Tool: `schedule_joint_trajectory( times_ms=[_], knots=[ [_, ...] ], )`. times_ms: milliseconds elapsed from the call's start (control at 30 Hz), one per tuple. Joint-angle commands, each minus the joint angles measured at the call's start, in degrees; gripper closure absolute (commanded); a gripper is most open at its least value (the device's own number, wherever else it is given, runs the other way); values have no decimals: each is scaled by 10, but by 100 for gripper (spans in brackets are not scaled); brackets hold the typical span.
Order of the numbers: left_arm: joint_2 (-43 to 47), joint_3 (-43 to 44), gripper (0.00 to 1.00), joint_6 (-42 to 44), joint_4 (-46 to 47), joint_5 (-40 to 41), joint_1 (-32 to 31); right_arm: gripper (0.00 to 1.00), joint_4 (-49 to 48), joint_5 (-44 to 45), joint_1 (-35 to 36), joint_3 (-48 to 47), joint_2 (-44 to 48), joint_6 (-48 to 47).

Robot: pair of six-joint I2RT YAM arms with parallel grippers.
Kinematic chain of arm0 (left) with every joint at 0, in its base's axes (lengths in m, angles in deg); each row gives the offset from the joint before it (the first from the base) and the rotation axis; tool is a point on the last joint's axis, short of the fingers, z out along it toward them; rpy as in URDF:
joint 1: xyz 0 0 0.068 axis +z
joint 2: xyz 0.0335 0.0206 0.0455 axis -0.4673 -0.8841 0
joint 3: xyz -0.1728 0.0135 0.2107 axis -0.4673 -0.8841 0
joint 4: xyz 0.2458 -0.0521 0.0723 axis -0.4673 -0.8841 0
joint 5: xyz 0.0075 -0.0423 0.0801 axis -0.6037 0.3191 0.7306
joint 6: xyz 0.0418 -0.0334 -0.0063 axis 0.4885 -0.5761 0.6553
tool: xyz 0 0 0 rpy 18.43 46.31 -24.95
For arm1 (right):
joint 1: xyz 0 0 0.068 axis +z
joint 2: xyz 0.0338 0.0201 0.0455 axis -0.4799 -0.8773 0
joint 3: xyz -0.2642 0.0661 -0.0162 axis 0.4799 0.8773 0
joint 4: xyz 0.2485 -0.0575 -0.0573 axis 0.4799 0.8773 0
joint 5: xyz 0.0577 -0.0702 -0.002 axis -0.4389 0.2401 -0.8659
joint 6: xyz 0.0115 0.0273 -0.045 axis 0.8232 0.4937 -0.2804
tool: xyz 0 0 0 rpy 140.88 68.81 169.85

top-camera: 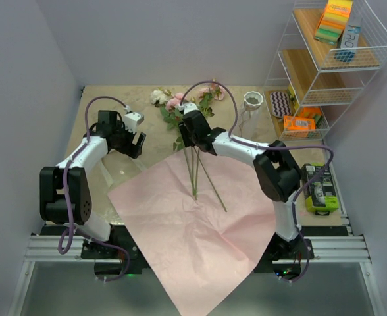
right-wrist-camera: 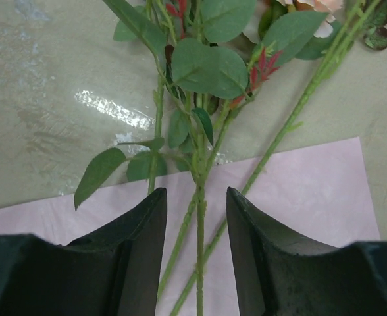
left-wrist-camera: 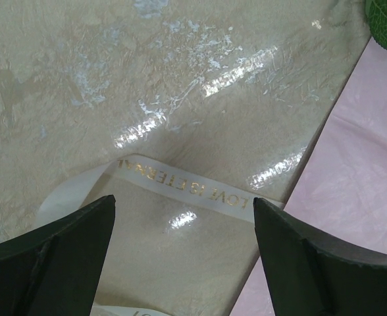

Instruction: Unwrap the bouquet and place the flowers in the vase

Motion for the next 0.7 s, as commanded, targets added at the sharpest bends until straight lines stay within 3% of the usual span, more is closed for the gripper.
schedule_joint_trajectory(
  times_ms=[0,267,500,667],
  knots=[
    [3,11,10,0,8,-12,5,57,33,-19,-3,-44,-33,-15],
    [7,16,10,4,0,-15,5,60,32,-25,-15,-54,-51,-12],
    [10,15,11,8,-2,-11,6,74,31,-38,-18,-57,-60,-11],
    [10,20,11,11,-7,-11,8,76,28,-50,-21,-61,-71,-6]
  ],
)
